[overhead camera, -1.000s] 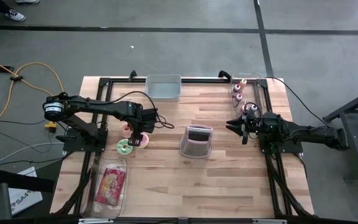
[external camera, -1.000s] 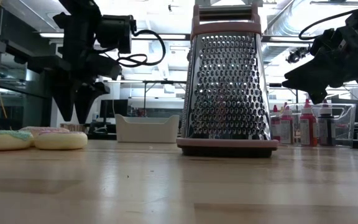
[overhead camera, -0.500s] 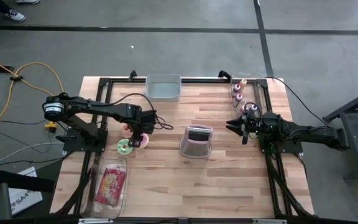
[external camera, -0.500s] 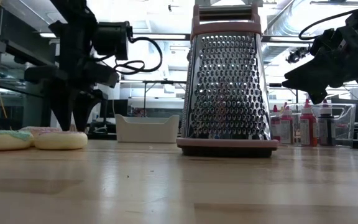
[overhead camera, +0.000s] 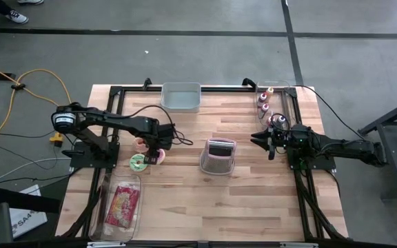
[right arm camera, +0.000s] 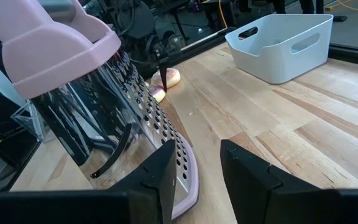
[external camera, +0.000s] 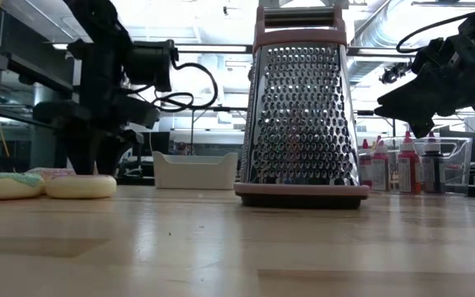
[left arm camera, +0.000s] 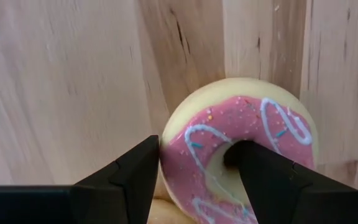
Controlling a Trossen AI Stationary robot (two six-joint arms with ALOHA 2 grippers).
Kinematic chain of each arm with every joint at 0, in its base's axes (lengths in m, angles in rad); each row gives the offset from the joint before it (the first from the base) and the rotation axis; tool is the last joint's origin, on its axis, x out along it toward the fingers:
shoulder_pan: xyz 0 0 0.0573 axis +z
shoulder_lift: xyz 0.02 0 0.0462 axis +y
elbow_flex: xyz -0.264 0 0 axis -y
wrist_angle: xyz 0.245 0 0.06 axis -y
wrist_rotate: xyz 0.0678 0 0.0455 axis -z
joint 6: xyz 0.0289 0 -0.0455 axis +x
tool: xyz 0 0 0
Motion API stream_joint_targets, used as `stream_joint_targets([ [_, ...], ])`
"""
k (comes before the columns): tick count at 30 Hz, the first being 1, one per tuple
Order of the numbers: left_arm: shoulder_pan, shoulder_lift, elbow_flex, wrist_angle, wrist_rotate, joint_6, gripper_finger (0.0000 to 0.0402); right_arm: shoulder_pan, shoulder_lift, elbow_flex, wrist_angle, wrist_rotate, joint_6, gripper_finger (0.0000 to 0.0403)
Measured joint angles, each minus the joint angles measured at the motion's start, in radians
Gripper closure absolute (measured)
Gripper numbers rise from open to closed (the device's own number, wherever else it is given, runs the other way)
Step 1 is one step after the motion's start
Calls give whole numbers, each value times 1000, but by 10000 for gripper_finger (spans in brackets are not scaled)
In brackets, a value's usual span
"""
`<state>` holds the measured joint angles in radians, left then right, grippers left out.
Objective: Pick & Place Food Item
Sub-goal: Put the pink donut into the gray bin
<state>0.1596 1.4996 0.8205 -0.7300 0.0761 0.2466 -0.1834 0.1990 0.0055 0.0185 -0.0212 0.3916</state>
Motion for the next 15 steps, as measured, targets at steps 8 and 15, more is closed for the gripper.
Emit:
stream_joint_targets([
  [8, 0, 7, 0, 9, 4, 0, 195, 0, 0, 0, 0, 0, 0, 289],
  [15, 0, 7, 0, 8, 5, 0, 210, 0, 0, 0, 0, 0, 0, 289],
])
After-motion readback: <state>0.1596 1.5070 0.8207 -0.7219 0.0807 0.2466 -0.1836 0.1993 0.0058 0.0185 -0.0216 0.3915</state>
